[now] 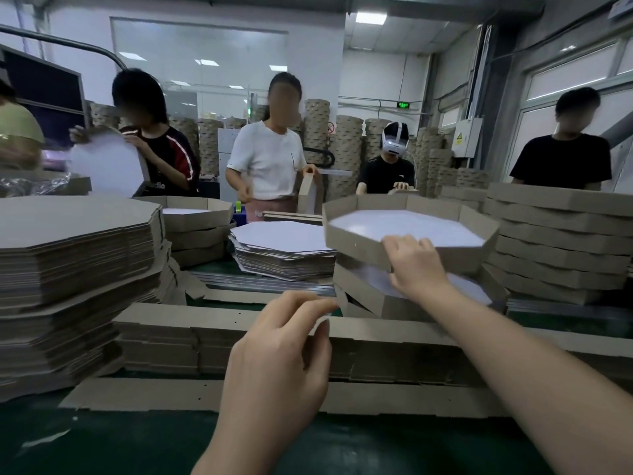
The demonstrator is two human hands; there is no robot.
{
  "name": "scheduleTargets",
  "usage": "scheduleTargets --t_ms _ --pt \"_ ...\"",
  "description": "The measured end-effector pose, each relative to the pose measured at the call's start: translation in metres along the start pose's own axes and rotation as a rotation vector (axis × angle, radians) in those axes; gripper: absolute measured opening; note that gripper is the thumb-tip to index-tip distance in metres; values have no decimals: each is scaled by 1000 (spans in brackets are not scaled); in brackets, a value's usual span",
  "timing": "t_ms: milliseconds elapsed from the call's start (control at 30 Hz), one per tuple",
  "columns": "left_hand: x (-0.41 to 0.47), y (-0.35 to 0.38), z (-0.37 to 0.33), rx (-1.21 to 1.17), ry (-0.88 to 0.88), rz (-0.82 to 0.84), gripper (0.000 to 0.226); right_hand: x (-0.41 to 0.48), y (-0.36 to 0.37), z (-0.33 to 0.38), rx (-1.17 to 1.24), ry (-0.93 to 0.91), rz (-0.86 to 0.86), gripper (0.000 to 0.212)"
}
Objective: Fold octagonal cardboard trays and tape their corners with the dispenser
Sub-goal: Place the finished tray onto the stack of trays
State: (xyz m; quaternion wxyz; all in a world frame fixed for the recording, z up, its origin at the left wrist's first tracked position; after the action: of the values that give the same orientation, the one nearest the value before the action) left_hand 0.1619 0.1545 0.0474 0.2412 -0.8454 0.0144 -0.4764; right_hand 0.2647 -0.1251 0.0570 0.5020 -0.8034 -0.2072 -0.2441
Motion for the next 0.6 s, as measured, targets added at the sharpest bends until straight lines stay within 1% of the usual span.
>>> scheduleTargets --t_ms 100,167,267,400,467,533,600 --pt "1 0 0 10 4 7 25 -10 34 8 -58 46 126 45" --pt "1 1 1 17 10 13 23 -9 39 12 -90 36 134 45" --pt "0 3 4 25 4 30 26 -6 36 11 -137 12 105 44" --pt "-1 5 6 28 1 43 27 -7 47 6 -143 54 191 41" --pt "-1 6 5 34 5 44 26 -3 49 6 -107 32 214 46" --pt "-2 6 5 39 6 46 24 0 48 3 -19 23 208 45" --pt "-2 6 6 43 2 42 23 1 42 -2 66 41 141 40"
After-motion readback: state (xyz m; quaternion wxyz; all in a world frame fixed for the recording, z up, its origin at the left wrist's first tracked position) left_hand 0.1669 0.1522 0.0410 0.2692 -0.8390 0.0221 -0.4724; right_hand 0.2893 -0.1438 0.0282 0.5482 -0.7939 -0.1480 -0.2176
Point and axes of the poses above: each hand's wrist, its own x-axis towards the middle knuckle, its own y-axis out of the palm, z = x × y, the point moved 6 cm from there along x, towards the middle knuckle, and after that the axes turned 5 degrees about -y, right-handed, at the moved point
